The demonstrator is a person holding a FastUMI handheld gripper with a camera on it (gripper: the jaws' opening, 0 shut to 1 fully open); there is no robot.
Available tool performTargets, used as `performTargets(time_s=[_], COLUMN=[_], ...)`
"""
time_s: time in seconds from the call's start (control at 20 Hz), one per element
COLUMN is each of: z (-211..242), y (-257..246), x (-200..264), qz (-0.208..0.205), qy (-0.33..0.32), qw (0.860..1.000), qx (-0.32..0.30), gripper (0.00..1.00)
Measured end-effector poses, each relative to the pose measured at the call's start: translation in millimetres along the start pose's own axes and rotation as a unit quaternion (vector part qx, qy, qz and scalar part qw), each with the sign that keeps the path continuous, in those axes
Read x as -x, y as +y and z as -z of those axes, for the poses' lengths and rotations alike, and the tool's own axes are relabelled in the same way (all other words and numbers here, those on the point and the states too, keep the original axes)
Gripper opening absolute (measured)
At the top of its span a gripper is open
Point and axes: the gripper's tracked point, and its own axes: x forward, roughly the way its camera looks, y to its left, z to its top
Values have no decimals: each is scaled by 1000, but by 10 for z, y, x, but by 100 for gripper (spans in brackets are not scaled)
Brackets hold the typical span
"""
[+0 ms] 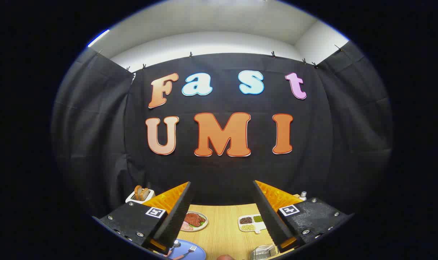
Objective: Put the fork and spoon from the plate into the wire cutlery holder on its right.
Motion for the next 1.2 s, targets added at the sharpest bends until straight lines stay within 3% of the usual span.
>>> performTargets(time_s=[0.65,1.2], z=[-10,469], y=[14,156], x=[-97,-128], qz=[-6,-13], qy=[-20,35], qw=[1000,999], qx=[-3,-5], gripper=[98,98])
